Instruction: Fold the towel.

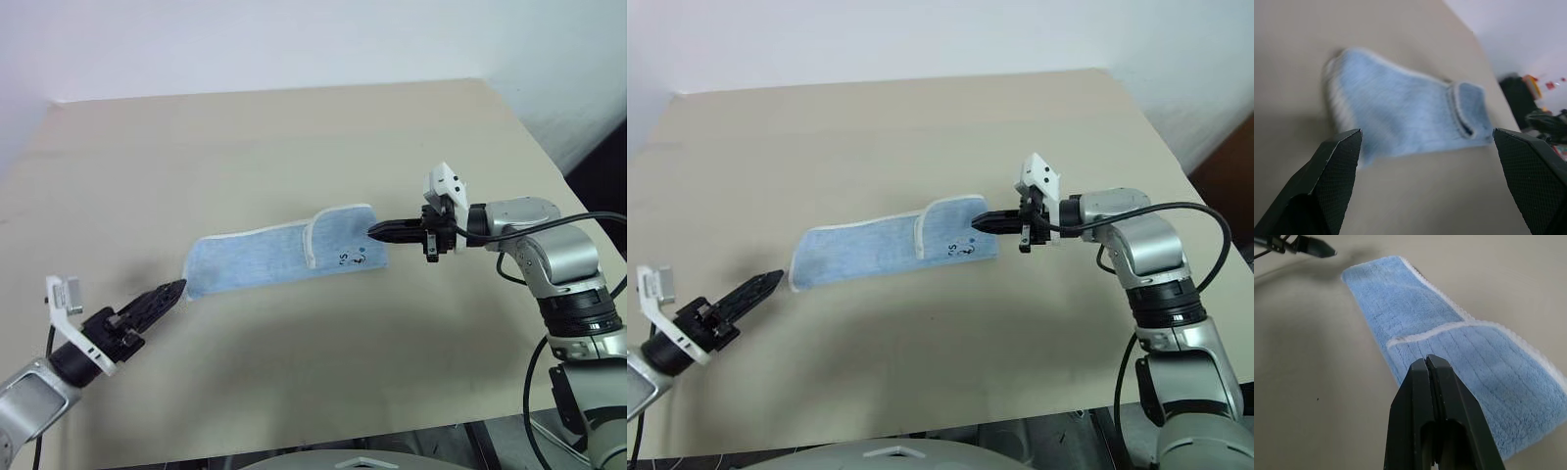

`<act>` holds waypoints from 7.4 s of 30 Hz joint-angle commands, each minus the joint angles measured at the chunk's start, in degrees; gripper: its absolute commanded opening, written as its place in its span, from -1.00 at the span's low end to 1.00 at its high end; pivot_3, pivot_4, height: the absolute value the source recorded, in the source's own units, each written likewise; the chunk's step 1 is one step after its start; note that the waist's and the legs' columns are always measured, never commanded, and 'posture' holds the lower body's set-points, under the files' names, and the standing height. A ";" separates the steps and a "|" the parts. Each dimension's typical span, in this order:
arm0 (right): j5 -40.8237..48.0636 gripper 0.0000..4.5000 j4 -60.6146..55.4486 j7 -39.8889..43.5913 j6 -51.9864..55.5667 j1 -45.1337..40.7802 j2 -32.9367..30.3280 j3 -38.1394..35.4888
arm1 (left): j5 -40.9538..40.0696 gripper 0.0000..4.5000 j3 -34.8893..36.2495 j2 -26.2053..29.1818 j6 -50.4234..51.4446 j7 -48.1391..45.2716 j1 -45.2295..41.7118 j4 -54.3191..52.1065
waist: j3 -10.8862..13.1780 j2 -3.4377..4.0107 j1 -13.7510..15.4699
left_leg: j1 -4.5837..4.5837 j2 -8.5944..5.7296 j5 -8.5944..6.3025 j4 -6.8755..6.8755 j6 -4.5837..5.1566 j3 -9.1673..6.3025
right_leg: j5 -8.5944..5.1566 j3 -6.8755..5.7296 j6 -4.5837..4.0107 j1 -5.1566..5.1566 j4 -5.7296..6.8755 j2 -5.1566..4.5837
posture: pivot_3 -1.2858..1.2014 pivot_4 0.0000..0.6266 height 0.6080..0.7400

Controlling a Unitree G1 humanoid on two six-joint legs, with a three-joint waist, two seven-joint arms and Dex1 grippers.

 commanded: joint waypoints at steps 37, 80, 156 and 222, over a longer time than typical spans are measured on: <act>1.56 -1.00 -4.64 -3.92 1.96 -0.55 3.37 -0.83 | 2.42 0.99 -9.88 0.56 -6.65 3.61 -2.04 7.36 | 0.00 0.02 -0.22 | -0.03 0.07 -0.02 -0.16 0.00 0.19 | 0.08 0.01 -0.14 -0.25 -0.13 -0.05 | 0.03 -0.52 1.00; 4.51 -1.00 -7.09 -6.03 5.21 -0.76 3.90 -1.42 | 9.22 -0.98 -18.72 -1.68 -3.71 6.90 -12.80 10.46 | -0.07 0.15 1.21 | -0.04 0.07 -0.02 -0.17 0.01 0.23 | 0.12 -0.02 -0.18 -0.22 -0.17 -0.08 | 0.03 -0.52 1.00; 2.65 -1.00 -10.34 -3.45 -1.18 14.47 -8.96 -9.23 | 46.65 -0.28 -52.61 -25.63 -10.27 -27.17 -64.88 43.58 | 0.15 -0.21 1.48 | -0.11 0.06 0.14 0.25 0.23 0.34 | 0.30 -0.31 0.21 0.13 -0.03 0.17 | 0.03 -0.52 1.00; 2.27 -1.00 -9.43 -2.45 -0.41 14.16 -9.38 -9.15 | 45.09 0.97 -46.73 -26.53 -12.97 -26.77 -63.23 40.07 | 0.15 -0.19 1.45 | -0.36 0.06 -0.07 0.95 0.55 0.32 | 0.47 -0.31 0.49 0.22 0.00 0.09 | 0.03 -0.52 1.00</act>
